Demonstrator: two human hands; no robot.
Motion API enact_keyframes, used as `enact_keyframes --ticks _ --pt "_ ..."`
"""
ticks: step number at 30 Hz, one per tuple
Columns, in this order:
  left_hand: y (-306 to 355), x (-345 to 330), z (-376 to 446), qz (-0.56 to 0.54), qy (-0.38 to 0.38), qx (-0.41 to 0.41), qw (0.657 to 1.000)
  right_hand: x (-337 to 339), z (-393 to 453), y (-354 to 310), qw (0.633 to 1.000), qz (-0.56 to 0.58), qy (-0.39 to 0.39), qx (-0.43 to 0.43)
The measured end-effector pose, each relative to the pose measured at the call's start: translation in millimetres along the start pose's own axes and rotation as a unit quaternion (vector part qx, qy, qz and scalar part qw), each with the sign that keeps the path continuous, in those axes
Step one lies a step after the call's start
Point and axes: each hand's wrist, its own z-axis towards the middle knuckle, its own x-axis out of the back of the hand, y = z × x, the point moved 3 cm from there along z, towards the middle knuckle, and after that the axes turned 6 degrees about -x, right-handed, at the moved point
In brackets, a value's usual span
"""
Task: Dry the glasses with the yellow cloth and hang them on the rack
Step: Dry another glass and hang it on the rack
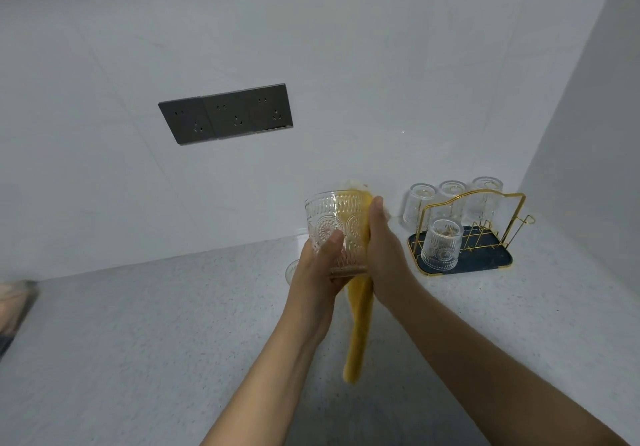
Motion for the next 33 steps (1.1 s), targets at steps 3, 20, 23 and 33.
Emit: enact_keyframes --ticks 3,20,23,33 --pt "-0.9 7.4 5.0 0.053 0.009 -0.008 0.999 -0.8 -4.6 5.8 1.000 0.003 -0.007 0.005" --pt "-3.6 19.8 10.9 0.084 0.076 -0.014 0.993 -15.7 -22.1 20.4 0.996 -0.070 -0.020 0.058" --pt "-2.3 21.9 10.4 0.080 0.083 -0.019 0.993 -24.9 -26.6 20.6 0.989 -0.079 -0.017 0.127" --pt "-3.5 12.1 7.9 0.011 -0.008 0.014 1.000 -3.1 -4.4 1.2 0.998 0.020 0.022 -0.060"
